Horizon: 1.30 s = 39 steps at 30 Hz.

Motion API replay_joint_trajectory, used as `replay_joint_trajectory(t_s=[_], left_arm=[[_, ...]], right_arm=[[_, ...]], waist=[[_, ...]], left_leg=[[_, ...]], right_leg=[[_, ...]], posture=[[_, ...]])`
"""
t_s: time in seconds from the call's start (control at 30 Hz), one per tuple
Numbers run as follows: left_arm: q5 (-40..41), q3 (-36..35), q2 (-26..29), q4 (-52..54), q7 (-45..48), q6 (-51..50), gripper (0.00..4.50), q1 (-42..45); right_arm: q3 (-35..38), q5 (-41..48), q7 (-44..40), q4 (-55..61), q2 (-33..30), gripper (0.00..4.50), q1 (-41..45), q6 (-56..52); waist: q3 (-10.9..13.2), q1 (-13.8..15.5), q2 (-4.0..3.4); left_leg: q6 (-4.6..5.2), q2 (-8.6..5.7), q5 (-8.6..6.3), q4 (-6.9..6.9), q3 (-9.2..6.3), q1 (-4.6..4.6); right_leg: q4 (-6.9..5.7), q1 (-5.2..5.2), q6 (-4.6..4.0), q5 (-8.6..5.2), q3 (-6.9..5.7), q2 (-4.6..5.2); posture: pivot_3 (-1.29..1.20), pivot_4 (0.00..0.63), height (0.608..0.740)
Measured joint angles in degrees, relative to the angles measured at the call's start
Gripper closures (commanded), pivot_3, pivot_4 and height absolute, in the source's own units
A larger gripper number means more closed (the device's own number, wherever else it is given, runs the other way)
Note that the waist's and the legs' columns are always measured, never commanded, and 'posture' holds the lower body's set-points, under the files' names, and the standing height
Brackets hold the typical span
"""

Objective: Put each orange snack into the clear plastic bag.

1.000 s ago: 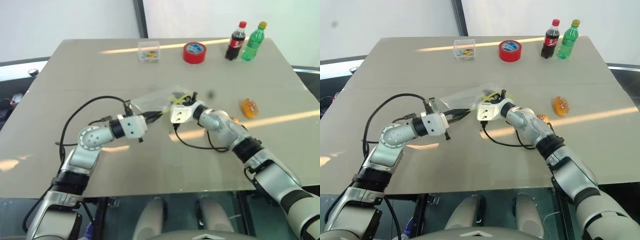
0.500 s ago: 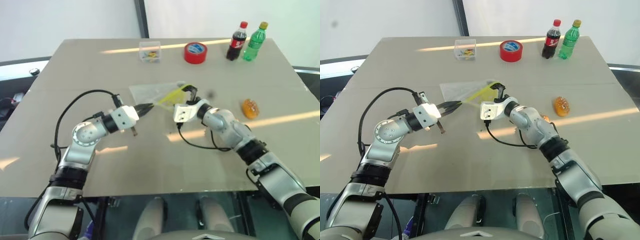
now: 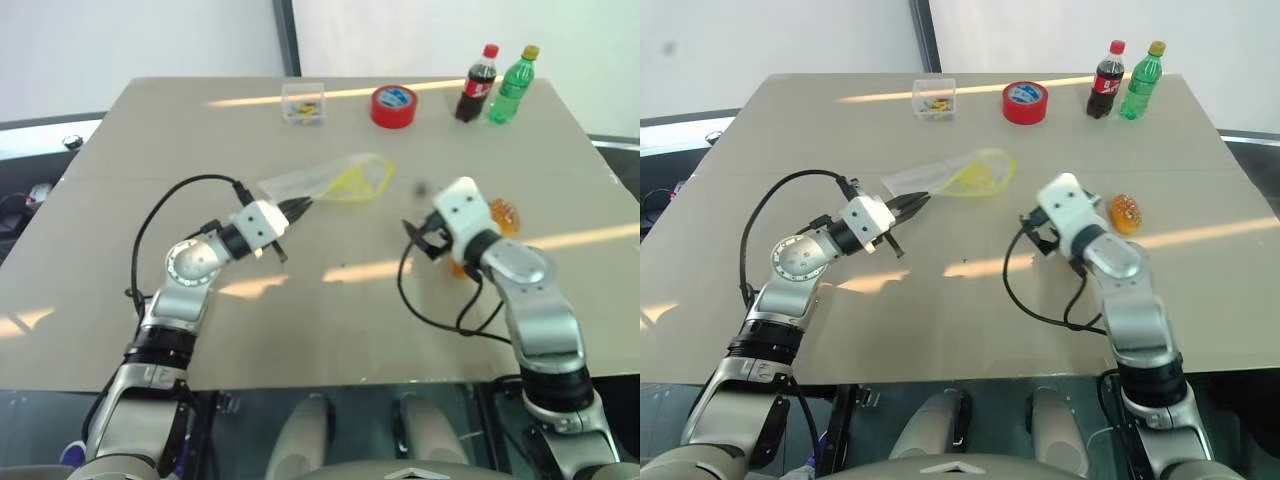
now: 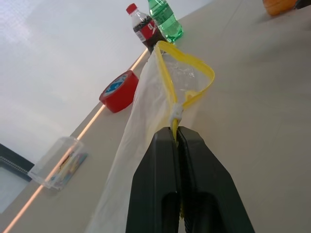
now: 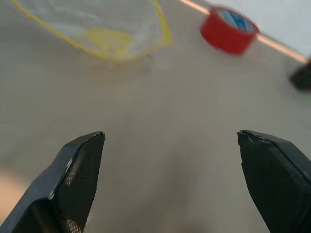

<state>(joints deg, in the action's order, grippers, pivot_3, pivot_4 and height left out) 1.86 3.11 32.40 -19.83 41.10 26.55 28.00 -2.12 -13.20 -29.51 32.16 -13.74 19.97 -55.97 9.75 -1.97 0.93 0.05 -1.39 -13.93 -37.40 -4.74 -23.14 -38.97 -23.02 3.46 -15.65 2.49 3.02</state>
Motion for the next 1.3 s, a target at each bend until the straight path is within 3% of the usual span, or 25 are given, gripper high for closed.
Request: replay_joint_trajectory(t_s=[0.2,0.33,0.47,0.5,0.57,0.63,0.73,1.1,1.3], left_arm=[[0.51,-0.02,-0.19,-0.61,1.06,-0.3,4.5,0.86],[1.92,-0.01,-0.51,-0.56,2.66,-0.94,4.5,0.86],[4.03,-0.15,-0.58,-0.52,4.5,-0.95,4.5,0.84],[4.54,-0.29,-0.57,-0.52,4.98,-0.95,4.5,0.82],[5.37,-0.54,-0.54,-0.52,5.74,-0.89,4.5,0.73],[6.54,-0.61,-0.38,-0.55,7.45,-0.81,4.5,0.44],[7.61,-0.62,0.15,-0.65,10.17,-0.5,4.5,0.15],[8.92,-0.82,1.23,-2.38,15.9,2.84,4.5,0.13],[11.94,-1.51,2.02,0.71,18.89,3.5,4.5,-1.94]], right_arm=[[4.03,-0.27,7.84,6.13,5.5,0.03,-2.14,-17.96],[6.17,1.04,10.96,5.32,9.92,0.03,-2.74,-21.94],[6.94,2.68,12.66,2.43,10.32,0.03,-3.1,-22.1],[7.14,2.95,12.9,2.1,10.28,0.53,-3.27,-21.94],[7.66,4.04,13.53,1.28,10.05,1.09,-3.33,-21.22],[7.64,5.1,13.76,1.26,9.46,2.26,-3.53,-20.41],[7.05,6.76,13.59,1.28,7.74,3.53,-4.57,-17.08],[0.88,18.81,3.96,5.23,0.85,3.53,-0.98,-7.9],[-5.99,20.6,-0.4,-5.66,-4.31,3.53,6.44,-1.62]], waist=[[-0.01,-0.34,0.0],[-0.01,-0.36,0.0],[-0.01,-0.36,0.0],[-0.01,-0.36,0.0],[-0.01,-0.36,0.0],[-0.01,-0.4,0.0],[0.0,-0.41,0.0],[0.0,-0.43,0.0],[0.0,-0.58,0.0]], left_leg=[[0.0,0.01,0.0,0.01,0.03,0.04],[0.0,0.0,0.0,0.01,0.04,0.04],[0.0,0.0,0.0,0.01,0.04,0.04],[0.0,0.0,0.0,0.01,0.04,0.04],[0.0,0.0,0.0,0.02,0.05,0.04],[0.0,0.01,0.0,0.02,0.05,0.04],[0.0,0.01,0.0,0.02,0.05,0.04],[0.0,0.03,0.0,0.0,0.0,0.1],[0.0,0.05,0.0,0.01,-0.02,0.21]], right_leg=[[-0.01,0.0,0.0,0.0,0.02,-0.01],[-0.01,0.0,0.0,0.0,0.03,0.0],[0.0,0.0,0.0,0.0,0.03,0.0],[0.0,0.0,0.0,0.0,0.03,0.0],[-0.01,0.0,0.0,0.0,0.03,0.01],[-0.01,0.0,0.0,0.0,0.03,0.0],[0.0,0.0,0.0,0.0,0.03,0.0],[0.05,0.14,0.01,0.0,-0.02,-0.01],[0.08,0.26,0.01,-0.01,-0.04,-0.01]], posture=[[0.0,0.15,0.74],[0.0,0.15,0.74],[0.0,0.15,0.74],[0.0,0.15,0.74],[0.0,0.15,0.74],[0.0,0.15,0.74],[0.0,0.15,0.74],[0.0,0.15,0.74],[0.0,0.15,0.74]])
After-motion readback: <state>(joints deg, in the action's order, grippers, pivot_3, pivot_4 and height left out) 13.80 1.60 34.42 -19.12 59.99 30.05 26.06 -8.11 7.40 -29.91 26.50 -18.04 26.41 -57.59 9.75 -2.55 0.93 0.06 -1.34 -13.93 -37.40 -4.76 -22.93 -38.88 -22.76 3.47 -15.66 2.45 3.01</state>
